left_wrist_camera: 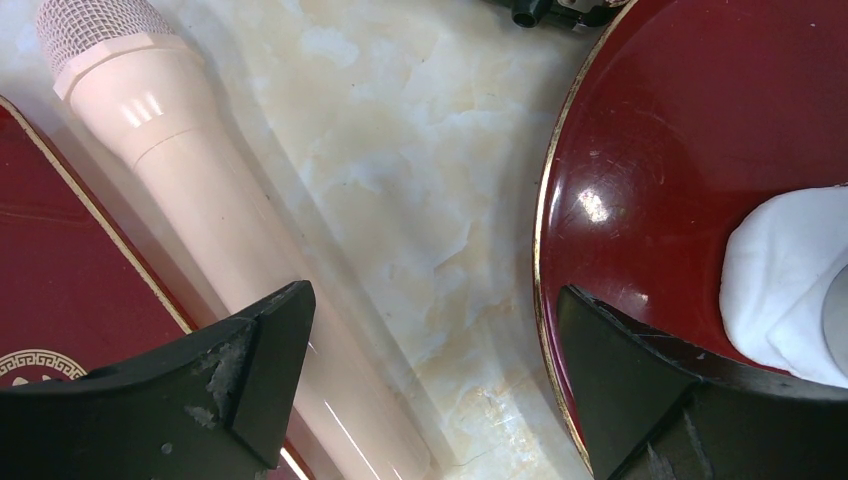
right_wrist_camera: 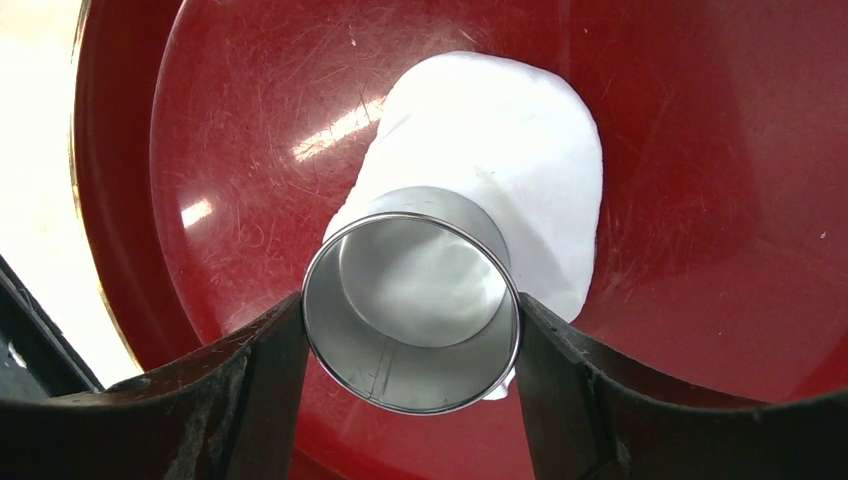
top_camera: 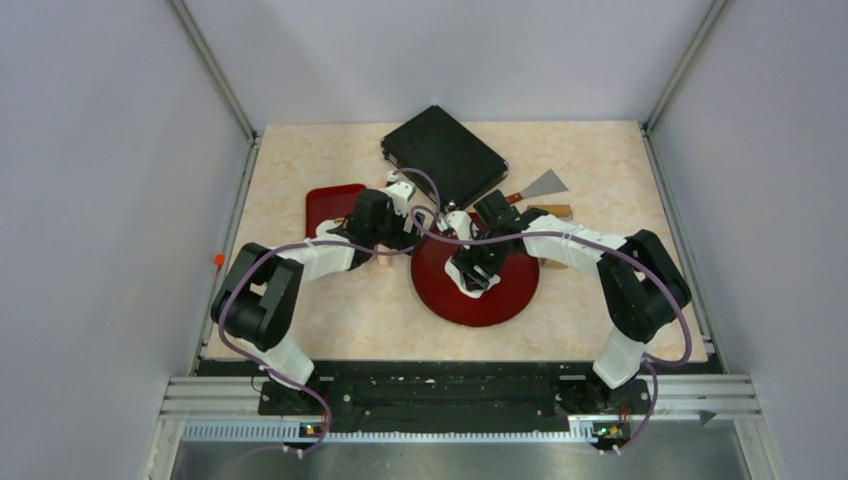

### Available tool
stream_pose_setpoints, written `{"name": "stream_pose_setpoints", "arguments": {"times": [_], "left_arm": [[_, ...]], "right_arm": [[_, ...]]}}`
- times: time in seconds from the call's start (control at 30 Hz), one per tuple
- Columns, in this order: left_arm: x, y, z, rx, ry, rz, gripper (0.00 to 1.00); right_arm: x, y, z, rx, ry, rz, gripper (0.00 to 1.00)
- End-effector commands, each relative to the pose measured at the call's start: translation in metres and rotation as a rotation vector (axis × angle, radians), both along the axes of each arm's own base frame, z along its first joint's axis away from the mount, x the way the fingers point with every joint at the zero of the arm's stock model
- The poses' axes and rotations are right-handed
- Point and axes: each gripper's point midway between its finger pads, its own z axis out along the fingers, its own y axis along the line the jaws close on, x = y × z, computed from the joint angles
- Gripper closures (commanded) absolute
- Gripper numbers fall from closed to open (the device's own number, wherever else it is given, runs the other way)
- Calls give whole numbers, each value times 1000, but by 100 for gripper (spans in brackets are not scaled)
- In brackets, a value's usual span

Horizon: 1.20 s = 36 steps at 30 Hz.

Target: Roll out the dumpling wrappers from the dough

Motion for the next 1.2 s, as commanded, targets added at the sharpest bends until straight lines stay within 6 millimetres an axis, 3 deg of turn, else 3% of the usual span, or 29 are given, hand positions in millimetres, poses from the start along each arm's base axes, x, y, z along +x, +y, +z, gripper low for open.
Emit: {"name": "stream_pose_setpoints", "arguments": {"times": [0.0,0.17,0.37,0.57,1.17], "left_arm": [[6,-4,20,-38,-66,4,4],[6,-3,19,-36,-64,6,4],[6,-3,20,-37,-68,8,4],[6,-4,21,-40,-71,9,4],[6,-2,21,-41,-74,17,4]], "right_arm": [[12,7,7,19,-18,-6,37],[6,4,-3,-2,11,-2,47],[-7,-2,-17,-50,40,14,52],[-22,-12,-36,-131,56,40,54],[-56,-20,-58,-214,93,72,59]]}}
